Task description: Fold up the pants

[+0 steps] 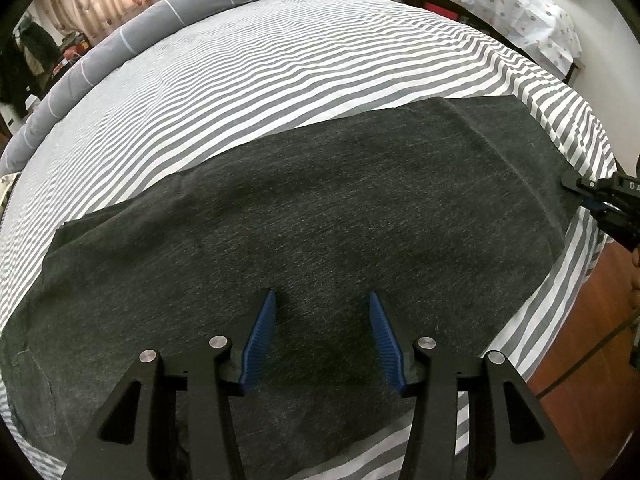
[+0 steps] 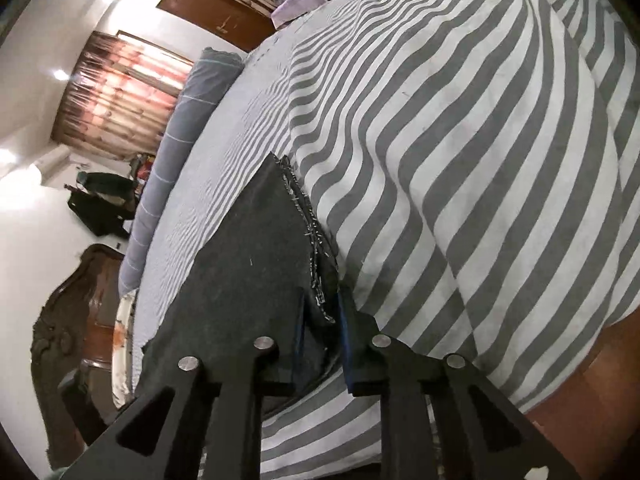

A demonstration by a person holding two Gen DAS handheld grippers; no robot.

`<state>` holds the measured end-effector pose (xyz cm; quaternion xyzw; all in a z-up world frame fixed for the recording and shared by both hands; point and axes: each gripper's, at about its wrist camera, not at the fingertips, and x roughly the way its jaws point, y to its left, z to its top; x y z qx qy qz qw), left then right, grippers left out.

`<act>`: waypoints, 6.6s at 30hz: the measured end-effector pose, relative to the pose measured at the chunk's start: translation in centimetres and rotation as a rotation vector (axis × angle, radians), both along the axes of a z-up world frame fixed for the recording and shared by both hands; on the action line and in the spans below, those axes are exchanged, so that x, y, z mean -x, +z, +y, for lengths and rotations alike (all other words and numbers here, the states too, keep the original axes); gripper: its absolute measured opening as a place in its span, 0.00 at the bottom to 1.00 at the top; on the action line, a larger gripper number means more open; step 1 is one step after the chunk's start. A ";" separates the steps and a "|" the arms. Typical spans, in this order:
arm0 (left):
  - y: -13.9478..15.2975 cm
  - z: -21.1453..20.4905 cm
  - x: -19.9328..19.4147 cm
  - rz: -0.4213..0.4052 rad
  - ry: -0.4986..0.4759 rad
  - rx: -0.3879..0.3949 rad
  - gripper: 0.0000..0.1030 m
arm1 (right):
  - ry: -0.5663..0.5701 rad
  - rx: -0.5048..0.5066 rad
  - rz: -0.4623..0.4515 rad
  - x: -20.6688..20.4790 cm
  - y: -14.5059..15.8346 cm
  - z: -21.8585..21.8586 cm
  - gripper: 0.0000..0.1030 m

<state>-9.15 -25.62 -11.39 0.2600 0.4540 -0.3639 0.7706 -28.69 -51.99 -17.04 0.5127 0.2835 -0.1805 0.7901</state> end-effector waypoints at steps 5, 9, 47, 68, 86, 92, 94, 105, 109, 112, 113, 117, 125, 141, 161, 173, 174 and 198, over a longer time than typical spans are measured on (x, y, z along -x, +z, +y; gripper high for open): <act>-0.1 -0.1 0.0 -0.006 -0.011 0.001 0.54 | 0.010 0.003 0.021 -0.3 0.8 0.2 0.09; -0.1 -0.3 -0.3 0.007 -0.010 0.010 0.58 | 0.015 -0.021 -0.006 -1.3 2.4 0.6 0.08; 4.3 30.5 -14.4 0.302 0.440 0.405 0.58 | 0.880 0.199 0.040 -29.8 6.6 36.4 0.08; 1.7 23.7 -19.2 0.708 0.422 0.456 0.48 | 0.941 0.304 0.000 -28.4 7.8 36.7 0.08; 4.6 21.5 -17.4 0.553 0.372 0.396 0.06 | 0.732 -0.073 -0.015 -19.8 5.0 35.5 0.49; 5.2 22.1 -17.5 0.564 0.395 0.405 0.06 | 0.567 -0.139 -0.056 -19.6 3.8 32.4 0.52; 5.7 22.5 -17.6 0.548 0.403 0.413 0.03 | 0.494 -0.176 -0.053 -19.0 3.4 30.5 0.50; 4.7 23.5 -17.4 0.556 0.441 0.406 0.03 | 0.359 -0.212 -0.029 -16.1 2.8 26.4 0.56; 4.1 23.6 -16.7 0.525 0.440 0.359 0.03 | 0.436 -0.119 0.047 -16.7 4.5 27.1 0.57; 5.1 23.4 -16.4 0.485 0.411 0.389 0.03 | 0.463 0.091 0.127 -17.2 6.3 27.3 0.57; 5.4 23.0 -16.2 0.458 0.396 0.380 0.03 | 0.476 0.167 0.163 -17.5 6.7 27.7 0.57; 4.9 20.8 -14.9 0.371 0.326 0.294 0.03 | 0.502 0.464 0.335 -19.1 8.2 28.9 0.57; 1.1 20.6 -11.4 0.221 0.269 0.128 0.04 | 0.589 0.580 0.500 -18.2 5.3 28.6 0.55; 2.6 17.2 -16.5 0.141 0.315 0.165 0.05 | 0.527 0.587 0.365 -26.2 8.5 20.4 0.56; 1.5 19.7 -12.8 0.079 0.328 0.078 0.10 | 0.520 0.589 0.427 -24.8 7.7 21.5 0.57; 1.9 22.3 -10.5 0.102 0.368 0.131 0.11 | 0.530 0.608 0.482 -20.3 6.6 25.3 0.60; 2.0 22.6 -10.5 0.108 0.375 0.139 0.11 | 0.532 0.611 0.488 -20.2 6.6 25.3 0.60; 6.3 50.1 -17.1 0.235 0.953 0.453 0.18 | 0.478 0.583 0.439 -19.8 11.2 30.7 0.69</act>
